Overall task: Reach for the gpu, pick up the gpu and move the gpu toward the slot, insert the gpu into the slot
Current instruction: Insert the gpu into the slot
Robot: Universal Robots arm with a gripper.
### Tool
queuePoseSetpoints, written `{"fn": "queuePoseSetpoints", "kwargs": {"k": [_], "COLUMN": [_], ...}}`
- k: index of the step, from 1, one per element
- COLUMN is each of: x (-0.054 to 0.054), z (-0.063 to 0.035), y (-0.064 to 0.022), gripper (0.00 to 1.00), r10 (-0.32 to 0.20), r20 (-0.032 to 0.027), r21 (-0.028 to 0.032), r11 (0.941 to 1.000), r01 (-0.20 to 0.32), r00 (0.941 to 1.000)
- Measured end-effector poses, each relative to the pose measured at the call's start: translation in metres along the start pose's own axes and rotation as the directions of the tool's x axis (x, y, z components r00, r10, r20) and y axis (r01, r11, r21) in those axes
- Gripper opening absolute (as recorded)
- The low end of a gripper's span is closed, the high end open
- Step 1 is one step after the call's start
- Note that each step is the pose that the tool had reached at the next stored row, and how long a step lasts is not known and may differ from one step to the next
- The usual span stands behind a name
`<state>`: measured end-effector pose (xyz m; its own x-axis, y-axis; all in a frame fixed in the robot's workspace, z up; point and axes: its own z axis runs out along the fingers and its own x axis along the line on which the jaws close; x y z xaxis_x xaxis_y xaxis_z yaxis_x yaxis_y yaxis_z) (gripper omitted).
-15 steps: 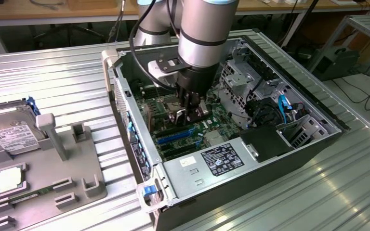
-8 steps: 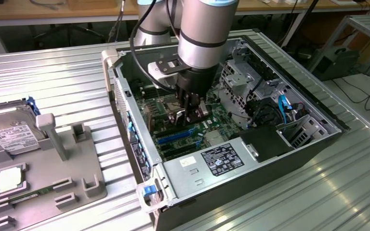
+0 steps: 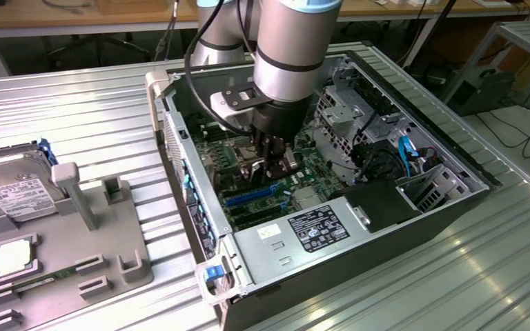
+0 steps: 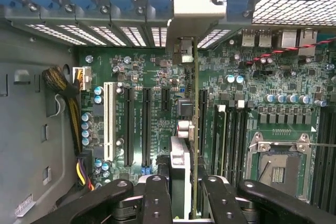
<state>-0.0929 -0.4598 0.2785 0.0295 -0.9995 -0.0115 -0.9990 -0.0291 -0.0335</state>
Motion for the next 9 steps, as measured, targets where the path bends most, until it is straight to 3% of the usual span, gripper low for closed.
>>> {"fn": "queuePoseSetpoints", "kwargs": {"k": [9], "x": [-0.0002], "z": [0.0048], "y": [0.0003], "gripper": [0.28], "r10": [0.016], "r20": [-0.0010], "r21": [0.0000], "r11": [0.9999], "r01": [-0.016], "r00": [0.9999]}}
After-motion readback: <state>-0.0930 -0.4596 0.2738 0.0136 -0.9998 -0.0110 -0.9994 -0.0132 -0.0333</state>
